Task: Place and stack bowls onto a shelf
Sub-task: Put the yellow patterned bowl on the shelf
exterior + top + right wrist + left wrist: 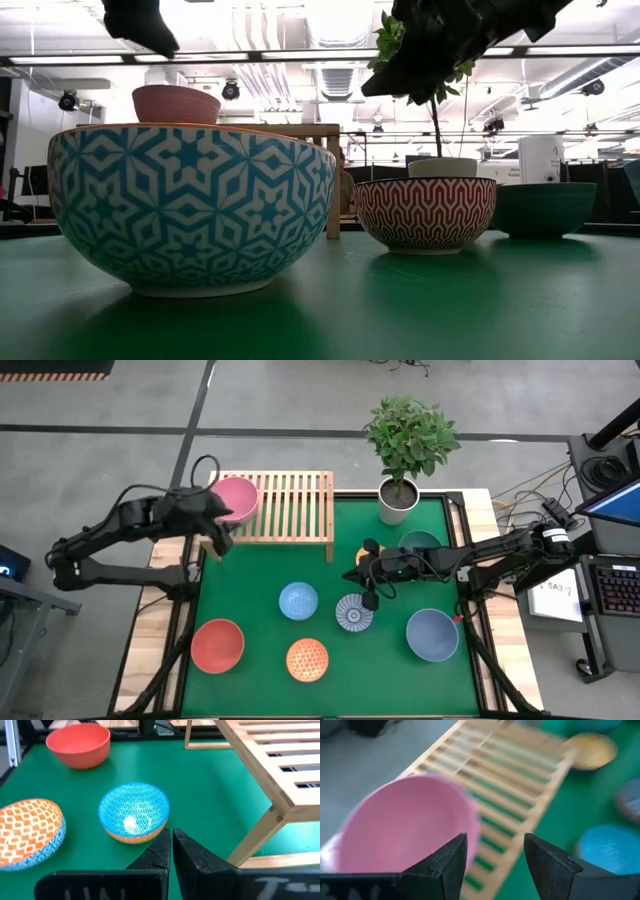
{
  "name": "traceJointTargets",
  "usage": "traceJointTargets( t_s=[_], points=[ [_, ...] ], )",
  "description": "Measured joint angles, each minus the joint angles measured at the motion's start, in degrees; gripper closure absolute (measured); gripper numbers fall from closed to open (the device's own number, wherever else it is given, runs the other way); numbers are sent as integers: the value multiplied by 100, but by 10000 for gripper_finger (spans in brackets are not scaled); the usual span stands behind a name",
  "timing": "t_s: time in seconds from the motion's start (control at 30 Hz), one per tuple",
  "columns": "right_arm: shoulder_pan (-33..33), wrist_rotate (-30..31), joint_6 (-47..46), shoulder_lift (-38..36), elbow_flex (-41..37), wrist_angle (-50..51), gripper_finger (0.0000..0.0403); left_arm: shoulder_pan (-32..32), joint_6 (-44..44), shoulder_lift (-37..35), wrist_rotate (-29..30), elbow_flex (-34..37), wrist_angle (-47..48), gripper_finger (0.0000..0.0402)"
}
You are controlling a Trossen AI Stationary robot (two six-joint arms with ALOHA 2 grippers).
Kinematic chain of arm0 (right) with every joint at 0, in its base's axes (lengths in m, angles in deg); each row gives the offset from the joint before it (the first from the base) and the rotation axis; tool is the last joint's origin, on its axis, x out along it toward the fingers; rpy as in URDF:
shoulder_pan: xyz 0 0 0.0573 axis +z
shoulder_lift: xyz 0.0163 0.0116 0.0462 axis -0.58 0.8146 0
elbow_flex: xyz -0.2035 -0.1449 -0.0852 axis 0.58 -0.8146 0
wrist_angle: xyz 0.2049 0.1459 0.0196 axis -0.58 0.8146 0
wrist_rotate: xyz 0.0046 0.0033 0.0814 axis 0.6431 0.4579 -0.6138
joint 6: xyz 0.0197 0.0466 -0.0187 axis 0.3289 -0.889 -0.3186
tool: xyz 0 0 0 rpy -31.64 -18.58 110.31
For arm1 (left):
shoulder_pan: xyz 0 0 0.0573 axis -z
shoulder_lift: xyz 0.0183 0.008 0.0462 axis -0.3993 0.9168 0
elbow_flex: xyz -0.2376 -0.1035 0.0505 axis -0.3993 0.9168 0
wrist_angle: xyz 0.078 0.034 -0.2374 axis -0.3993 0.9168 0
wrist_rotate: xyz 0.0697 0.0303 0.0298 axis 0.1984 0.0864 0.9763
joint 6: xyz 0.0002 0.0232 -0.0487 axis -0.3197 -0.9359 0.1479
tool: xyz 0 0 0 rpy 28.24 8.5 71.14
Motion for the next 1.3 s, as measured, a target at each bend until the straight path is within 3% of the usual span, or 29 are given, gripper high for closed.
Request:
traceJointTargets(
  t_s=[0.4, 0.8, 1.03, 1.3],
  points=[
    [0, -4, -343, 2, 402, 225, 394, 1800, 492, -949, -269, 1555, -2257, 244],
    [-17, 49, -978, 2, 1421, 2458, 394, 3934, 622, -830, -256, 2821, -4240, 247],
    [-62, 59, -1740, 2, 1837, 3550, 394, 4166, 649, -585, -251, 3271, -4801, 247],
    [-76, 42, -2119, 0, 1852, 3672, 393, 4166, 790, -458, -247, 3277, -4839, 247]
  ],
)
